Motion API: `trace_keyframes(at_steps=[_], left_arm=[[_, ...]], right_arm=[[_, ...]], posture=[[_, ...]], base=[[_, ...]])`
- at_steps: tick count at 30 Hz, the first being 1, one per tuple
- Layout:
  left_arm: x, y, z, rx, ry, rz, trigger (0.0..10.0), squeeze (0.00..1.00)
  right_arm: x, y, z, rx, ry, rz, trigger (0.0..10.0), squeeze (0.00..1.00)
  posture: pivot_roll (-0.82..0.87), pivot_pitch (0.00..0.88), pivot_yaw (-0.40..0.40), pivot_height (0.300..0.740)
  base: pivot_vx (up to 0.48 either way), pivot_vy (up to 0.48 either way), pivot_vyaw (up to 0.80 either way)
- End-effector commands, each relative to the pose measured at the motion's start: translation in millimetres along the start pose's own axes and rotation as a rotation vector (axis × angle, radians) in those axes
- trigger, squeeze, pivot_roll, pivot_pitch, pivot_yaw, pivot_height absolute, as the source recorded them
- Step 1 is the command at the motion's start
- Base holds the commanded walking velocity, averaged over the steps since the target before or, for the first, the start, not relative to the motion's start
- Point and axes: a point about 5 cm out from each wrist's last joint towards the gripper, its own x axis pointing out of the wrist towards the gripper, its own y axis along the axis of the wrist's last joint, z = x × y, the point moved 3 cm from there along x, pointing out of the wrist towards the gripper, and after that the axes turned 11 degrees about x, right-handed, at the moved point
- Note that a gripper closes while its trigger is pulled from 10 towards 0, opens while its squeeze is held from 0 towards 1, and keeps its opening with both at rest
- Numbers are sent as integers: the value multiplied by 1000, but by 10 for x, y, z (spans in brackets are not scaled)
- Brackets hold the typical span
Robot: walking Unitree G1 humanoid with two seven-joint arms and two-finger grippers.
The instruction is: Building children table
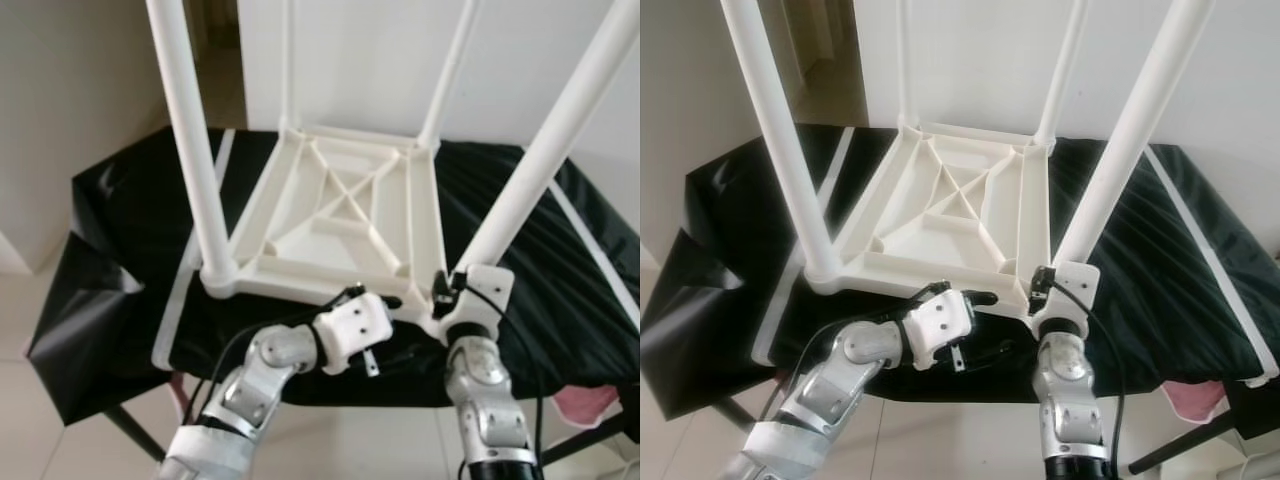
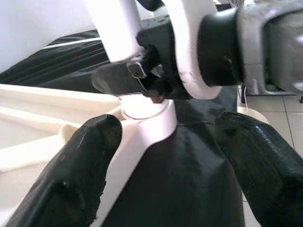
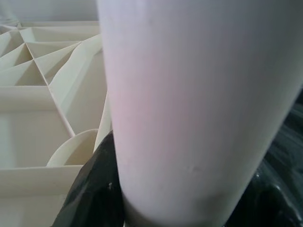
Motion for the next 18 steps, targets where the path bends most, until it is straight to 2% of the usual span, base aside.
trace_keyframes(at_steps=[1,13,14,18], left_arm=[[13,-8,-35,-3,36,-4,10000,0],[-8,-19,-37,2,35,-7,10000,0],[-6,-18,-34,1,36,-7,10000,0],[-5,-16,-32,0,36,-6,10000,0]], right_arm=[[-91,-201,114,12,-89,-81,10000,0],[-102,-171,27,22,-63,-82,10000,0],[-93,-121,8,27,-38,-60,10000,1000],[-88,-89,9,27,-27,-47,10000,1000]], posture=[[-99,0,-5,740],[-90,0,-13,740],[-89,1,-15,740],[-88,0,-16,740]], base=[[0,0,0],[0,0,0],[0,0,0],[0,0,0]])
